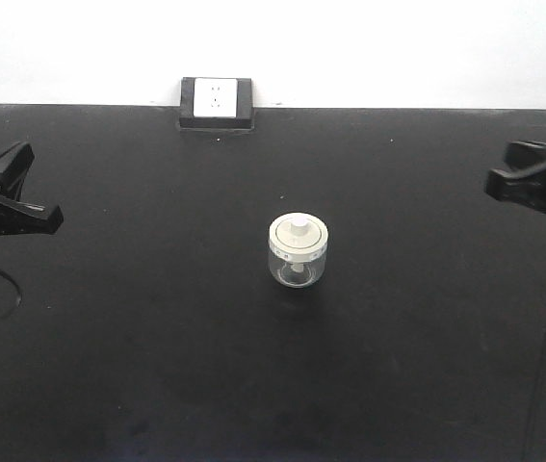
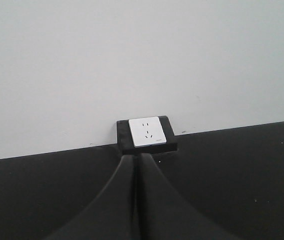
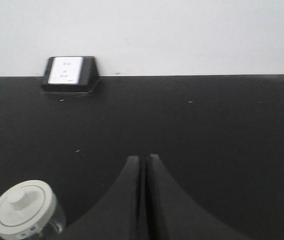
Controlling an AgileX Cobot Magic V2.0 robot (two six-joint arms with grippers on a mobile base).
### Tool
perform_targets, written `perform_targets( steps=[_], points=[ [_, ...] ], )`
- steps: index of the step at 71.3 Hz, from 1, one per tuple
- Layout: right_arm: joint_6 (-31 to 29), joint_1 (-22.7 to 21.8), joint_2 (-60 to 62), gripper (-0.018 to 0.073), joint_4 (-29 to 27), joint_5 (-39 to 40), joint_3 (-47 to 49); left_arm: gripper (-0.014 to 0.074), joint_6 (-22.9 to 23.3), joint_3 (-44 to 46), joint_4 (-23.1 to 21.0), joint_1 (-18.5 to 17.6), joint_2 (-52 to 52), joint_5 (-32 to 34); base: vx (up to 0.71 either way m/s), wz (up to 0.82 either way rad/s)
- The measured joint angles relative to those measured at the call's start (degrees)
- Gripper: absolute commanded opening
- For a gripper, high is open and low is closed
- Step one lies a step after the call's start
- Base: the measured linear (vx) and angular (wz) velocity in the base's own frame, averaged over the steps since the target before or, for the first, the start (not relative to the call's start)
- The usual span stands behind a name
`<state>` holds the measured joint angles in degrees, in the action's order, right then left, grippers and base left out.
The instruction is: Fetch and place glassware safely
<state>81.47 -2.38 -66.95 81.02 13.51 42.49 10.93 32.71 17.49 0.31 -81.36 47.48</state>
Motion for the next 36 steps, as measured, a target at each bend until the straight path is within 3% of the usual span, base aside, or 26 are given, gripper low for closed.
perform_targets(
  steps=[36],
  points=[
    [-0.16,0.0,9.15,0.0,-0.07,-4.76,-3.42,0.0003,0.0,0.0,0.0,0.0,0.0,0.0,0.0,0.0]
  ],
)
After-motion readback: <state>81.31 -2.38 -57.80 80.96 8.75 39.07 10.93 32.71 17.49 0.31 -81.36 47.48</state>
